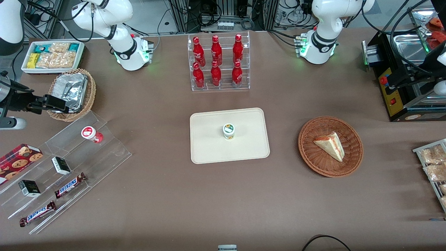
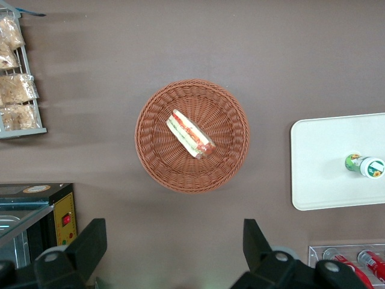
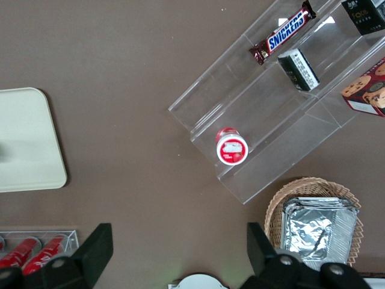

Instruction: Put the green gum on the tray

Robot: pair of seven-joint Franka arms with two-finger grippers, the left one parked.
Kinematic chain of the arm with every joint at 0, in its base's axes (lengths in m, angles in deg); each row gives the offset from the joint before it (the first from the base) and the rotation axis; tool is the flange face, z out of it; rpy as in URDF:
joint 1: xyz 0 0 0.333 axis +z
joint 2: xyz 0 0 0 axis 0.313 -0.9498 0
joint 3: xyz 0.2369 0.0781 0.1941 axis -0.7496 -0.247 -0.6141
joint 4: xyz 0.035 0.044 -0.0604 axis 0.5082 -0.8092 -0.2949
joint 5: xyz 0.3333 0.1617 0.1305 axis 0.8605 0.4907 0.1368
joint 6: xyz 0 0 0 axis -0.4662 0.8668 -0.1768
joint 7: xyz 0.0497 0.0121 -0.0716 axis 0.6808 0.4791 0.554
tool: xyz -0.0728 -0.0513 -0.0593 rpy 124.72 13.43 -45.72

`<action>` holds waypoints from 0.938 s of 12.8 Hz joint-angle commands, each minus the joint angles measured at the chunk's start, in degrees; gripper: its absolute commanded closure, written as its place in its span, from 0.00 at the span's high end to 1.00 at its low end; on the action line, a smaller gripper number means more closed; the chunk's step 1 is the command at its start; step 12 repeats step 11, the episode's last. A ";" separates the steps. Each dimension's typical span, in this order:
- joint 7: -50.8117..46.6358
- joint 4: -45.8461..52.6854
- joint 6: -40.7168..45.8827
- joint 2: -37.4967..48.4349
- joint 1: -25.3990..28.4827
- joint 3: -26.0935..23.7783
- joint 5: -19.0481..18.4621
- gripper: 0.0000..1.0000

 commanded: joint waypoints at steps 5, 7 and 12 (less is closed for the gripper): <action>-0.18 -3.72 0.08 4.03 -9.72 -10.58 -1.41 0.99; -0.18 -3.46 0.08 3.85 -11.21 -11.47 -1.15 0.99; -0.62 -3.02 -0.10 3.50 -10.78 -11.74 -1.15 0.99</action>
